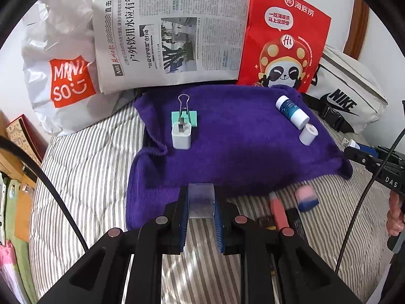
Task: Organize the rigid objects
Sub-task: 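Carry both items onto the towel while the right releases the white item beside the tape roll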
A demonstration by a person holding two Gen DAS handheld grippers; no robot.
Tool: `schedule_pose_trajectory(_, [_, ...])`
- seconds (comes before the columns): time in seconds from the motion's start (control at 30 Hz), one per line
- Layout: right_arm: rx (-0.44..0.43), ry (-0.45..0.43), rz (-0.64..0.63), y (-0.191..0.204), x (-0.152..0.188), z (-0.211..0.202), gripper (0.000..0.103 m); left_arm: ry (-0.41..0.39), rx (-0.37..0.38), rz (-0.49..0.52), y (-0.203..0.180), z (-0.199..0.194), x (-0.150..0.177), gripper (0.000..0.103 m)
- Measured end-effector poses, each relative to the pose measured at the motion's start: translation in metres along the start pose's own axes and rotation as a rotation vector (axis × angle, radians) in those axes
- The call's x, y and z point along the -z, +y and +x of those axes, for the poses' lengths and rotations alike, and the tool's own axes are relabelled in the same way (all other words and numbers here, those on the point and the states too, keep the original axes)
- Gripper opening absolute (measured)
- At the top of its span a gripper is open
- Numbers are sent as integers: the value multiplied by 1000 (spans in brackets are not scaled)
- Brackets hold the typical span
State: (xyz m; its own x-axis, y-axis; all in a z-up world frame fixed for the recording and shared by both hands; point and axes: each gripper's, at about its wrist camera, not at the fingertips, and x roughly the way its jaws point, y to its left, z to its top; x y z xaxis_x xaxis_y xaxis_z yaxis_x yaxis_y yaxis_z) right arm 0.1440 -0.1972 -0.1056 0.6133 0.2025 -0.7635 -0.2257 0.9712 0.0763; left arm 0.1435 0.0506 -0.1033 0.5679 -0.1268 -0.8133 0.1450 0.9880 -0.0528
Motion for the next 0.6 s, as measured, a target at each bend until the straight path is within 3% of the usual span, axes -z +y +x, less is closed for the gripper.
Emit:
schedule_pose_trajectory(0.27, [8, 57, 9, -9, -11, 27, 28, 12, 28, -35, 11, 24, -21, 17])
schedule_pose_trajectory(0.4, [7, 127, 6, -10, -13, 50, 28, 28, 34, -36, 13, 36, -27, 17])
schedule_pose_trajectory(0.6, [-63, 215, 16, -9, -20, 74, 28, 46, 39, -29, 14, 49, -30, 17])
